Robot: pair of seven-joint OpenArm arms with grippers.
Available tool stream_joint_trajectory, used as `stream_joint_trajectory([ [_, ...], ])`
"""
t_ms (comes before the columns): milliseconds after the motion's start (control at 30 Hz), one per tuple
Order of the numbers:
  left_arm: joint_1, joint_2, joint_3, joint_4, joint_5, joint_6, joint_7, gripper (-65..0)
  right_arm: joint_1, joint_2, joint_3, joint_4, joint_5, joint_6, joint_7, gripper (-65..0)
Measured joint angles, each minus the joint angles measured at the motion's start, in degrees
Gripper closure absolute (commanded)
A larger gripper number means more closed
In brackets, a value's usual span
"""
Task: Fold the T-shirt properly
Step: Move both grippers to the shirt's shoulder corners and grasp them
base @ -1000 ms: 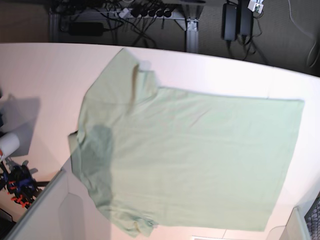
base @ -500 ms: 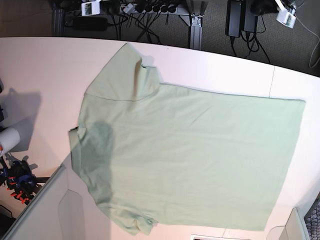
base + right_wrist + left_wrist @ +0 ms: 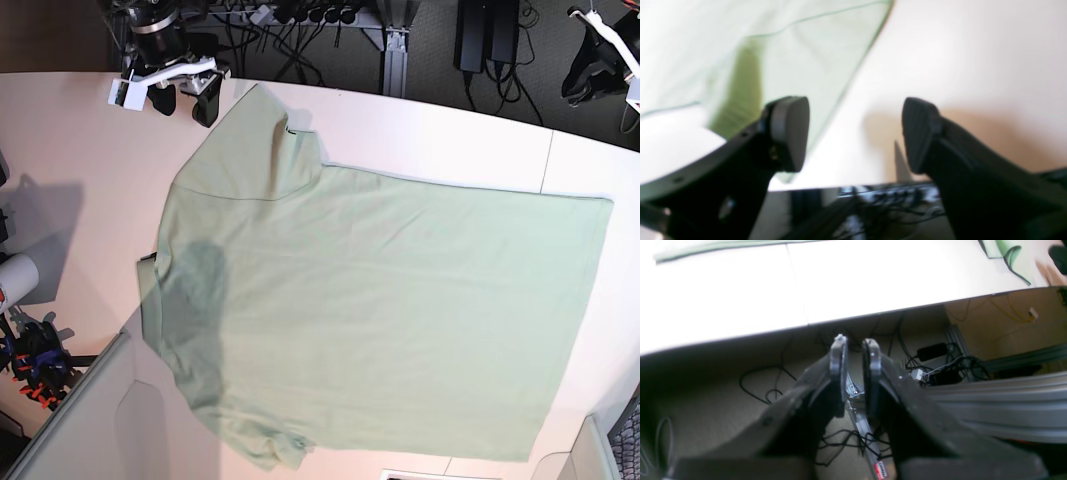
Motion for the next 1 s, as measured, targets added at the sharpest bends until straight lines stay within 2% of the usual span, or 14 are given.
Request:
stream_joint_trajectory([
  [100,-1.3,-0.6,0.0,0.0,0.2,0.3,0.0,-21.1,0.9,-3.2,-0.5,0.0,0.0,-0.1,-1.7,-43.3],
  [200,-2.4,-0.5,0.0,0.0,0.4,7.2,0.0,-28.0,1.0,-6.5,-1.1,-0.7,0.0,-0.1,-1.8,-43.3],
  [267,-3.7,-0.6,0.0,0.0,0.2,10.6,0.0,-28.5,1.0,-8.3,-1.3,-1.4,0.1,0.2,-0.5,-43.3],
  [400,-7.0,-0.5,0.0,-0.3,0.2,14.1,1.4,-28.5,2.3,-10.7,-1.3,-4.5,0.6,0.6,1.1,-43.3],
  [600,-13.0,-0.5,0.0,-2.0,-0.2,21.0,5.0,-28.5,5.9,-12.4,-1.3,-7.8,1.7,1.5,0.8,-43.3],
  [800,-19.7,-2.7,0.1,-8.7,-0.4,21.7,5.4,-28.5,5.9,-13.4,-3.4,-7.9,0.2,1.6,1.2,-43.2],
  [1000,-28.1,-4.0,0.0,-21.3,-3.3,21.4,6.1,-28.5,5.9,-13.4,-4.6,-7.9,-0.4,1.7,1.2,-43.2],
])
